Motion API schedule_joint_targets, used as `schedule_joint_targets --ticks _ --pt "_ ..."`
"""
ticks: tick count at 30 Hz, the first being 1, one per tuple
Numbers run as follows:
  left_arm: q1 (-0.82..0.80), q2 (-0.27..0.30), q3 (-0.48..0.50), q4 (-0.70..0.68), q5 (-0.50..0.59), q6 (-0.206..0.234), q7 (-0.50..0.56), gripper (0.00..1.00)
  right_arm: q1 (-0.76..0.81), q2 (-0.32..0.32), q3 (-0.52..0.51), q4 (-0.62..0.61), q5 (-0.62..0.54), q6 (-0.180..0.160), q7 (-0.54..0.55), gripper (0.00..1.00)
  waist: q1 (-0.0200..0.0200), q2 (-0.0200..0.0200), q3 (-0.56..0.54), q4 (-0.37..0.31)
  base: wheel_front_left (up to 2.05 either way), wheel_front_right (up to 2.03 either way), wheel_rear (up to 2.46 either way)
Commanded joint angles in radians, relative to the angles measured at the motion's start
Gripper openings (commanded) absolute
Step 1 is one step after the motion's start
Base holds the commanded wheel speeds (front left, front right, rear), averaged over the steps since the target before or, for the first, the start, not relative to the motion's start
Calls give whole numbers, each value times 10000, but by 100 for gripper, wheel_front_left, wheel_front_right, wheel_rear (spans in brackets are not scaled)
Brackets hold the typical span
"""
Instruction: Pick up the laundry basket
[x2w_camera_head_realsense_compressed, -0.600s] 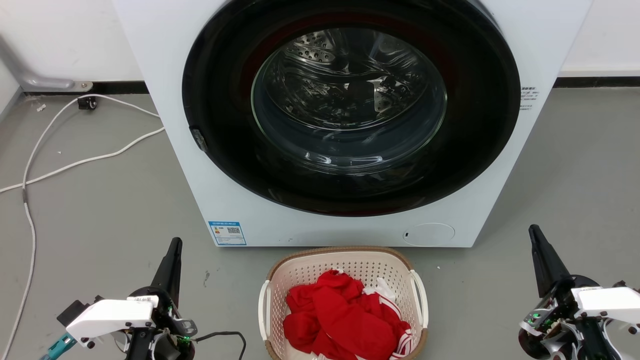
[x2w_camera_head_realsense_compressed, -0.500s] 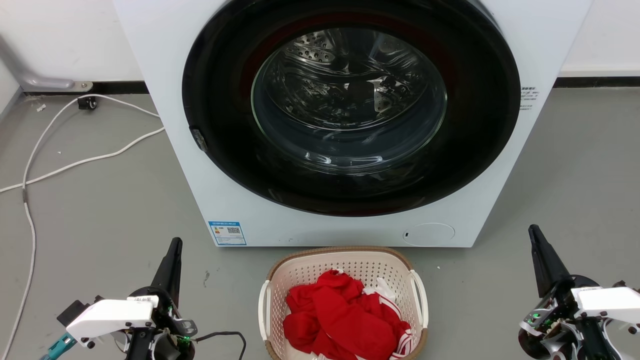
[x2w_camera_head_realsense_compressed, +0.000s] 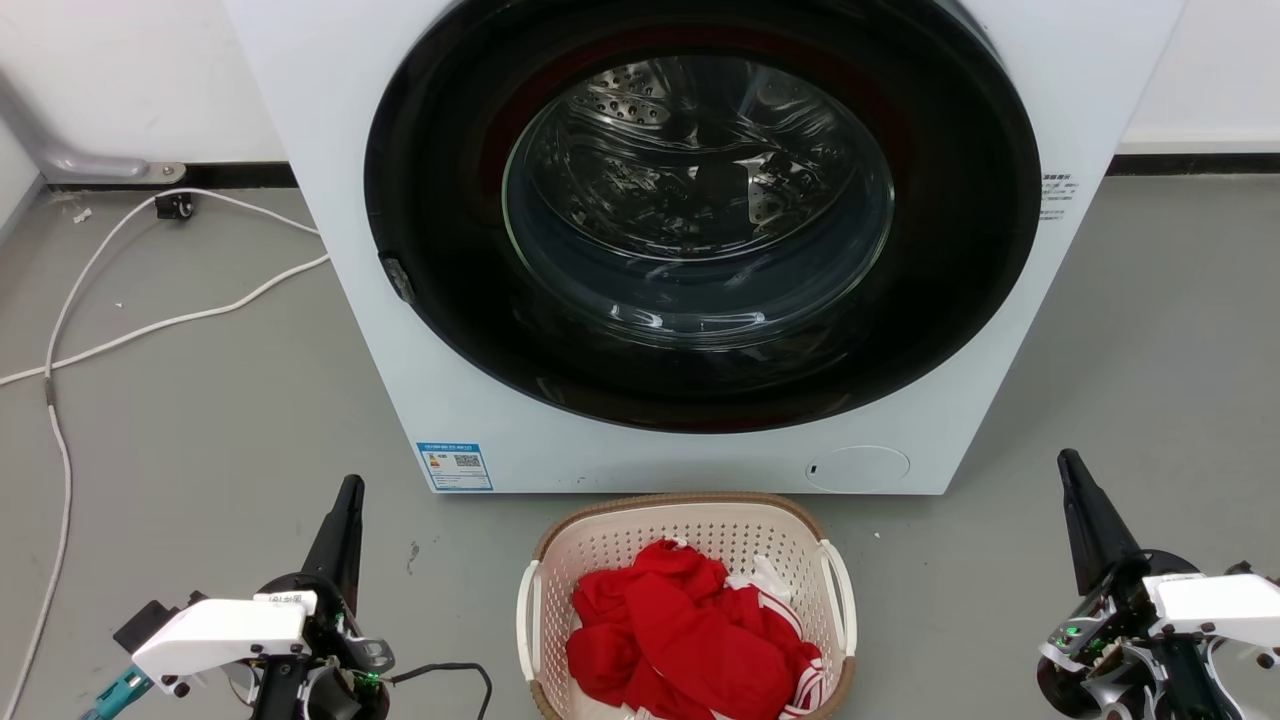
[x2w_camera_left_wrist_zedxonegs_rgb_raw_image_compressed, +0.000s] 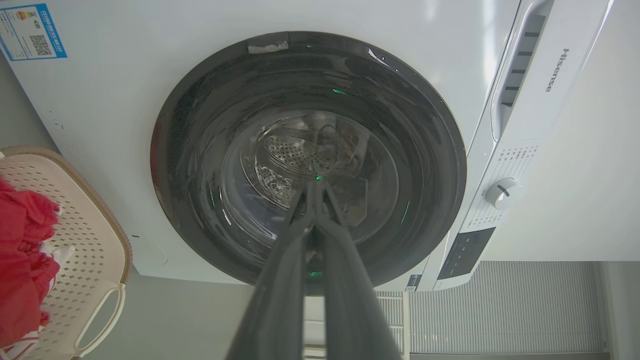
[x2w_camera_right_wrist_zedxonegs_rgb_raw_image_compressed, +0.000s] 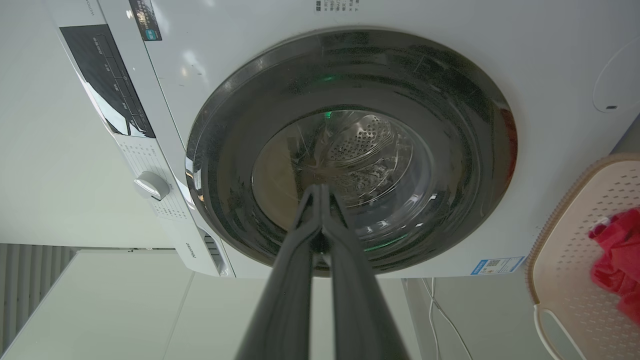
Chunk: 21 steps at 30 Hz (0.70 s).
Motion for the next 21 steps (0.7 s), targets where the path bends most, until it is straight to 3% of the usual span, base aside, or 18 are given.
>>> schedule_joint_targets --ticks 1,5,6,15,21 --pt "-79 -10 35 -9 4 -28 42 0 -127 40 -14 16 -68 0 20 0 0 0 0 0 0 0 0" --pt "-79 -13 41 -9 10 -28 46 0 -128 44 -18 16 -75 0 26 0 0 0 0 0 0 0 0" --pt "11 -6 -4 23 1 0 -4 100 14 4 -4 18 0 0 -2 100 0 0 0 0 0 0 0" --pt "154 -32 -482 -59 132 0 -370 100 251 21 301 -88 -167 0 -361 100 0 0 3 4 0 0 0" --pt "205 -32 -686 -314 738 -2 -656 100 327 -46 516 -184 -862 0 -653 100 0 0 -3 14 0 0 0"
